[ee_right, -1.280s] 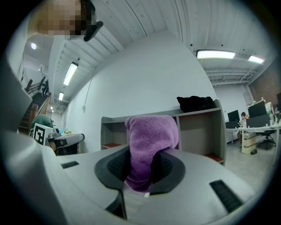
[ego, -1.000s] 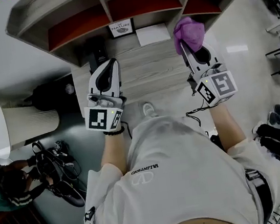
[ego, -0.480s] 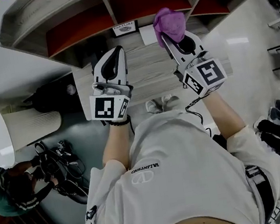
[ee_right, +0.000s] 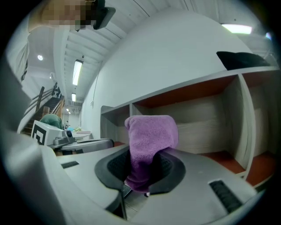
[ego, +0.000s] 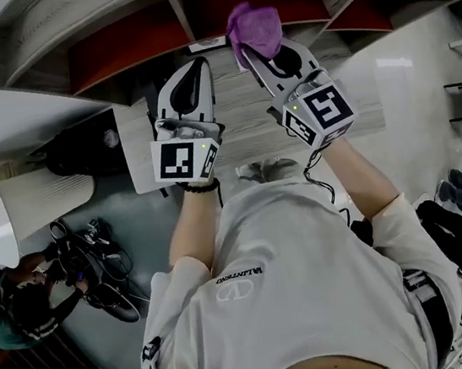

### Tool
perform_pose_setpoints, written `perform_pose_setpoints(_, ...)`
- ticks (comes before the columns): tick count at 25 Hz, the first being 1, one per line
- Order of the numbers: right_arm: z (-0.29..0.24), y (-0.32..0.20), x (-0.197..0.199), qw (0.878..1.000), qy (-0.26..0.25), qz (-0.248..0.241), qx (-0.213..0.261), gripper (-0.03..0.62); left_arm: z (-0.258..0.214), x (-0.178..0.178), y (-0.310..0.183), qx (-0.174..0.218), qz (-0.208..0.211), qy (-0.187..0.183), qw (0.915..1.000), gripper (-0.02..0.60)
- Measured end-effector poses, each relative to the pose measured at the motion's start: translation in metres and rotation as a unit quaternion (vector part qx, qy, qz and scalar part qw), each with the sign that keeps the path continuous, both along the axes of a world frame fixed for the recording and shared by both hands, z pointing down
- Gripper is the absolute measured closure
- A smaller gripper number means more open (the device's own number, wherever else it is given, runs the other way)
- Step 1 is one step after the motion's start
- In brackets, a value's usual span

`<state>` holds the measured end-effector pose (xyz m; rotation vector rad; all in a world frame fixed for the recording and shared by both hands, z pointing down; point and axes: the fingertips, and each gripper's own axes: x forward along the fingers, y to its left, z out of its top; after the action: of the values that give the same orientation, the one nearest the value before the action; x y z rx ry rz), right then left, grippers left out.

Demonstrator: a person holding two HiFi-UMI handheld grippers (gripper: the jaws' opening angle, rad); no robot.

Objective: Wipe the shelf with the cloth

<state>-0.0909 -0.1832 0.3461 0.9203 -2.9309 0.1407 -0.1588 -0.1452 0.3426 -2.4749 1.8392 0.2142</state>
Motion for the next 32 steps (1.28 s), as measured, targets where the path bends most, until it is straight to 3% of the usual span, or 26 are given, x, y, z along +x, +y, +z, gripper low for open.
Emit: perform_pose_setpoints(32,0.044,-0.053,-0.074,0.996,0.01,-0.065,-0.057,0.514,0.028,-0.032,-0.053,-0.028,-0.042,0.014,0.9986,0.583)
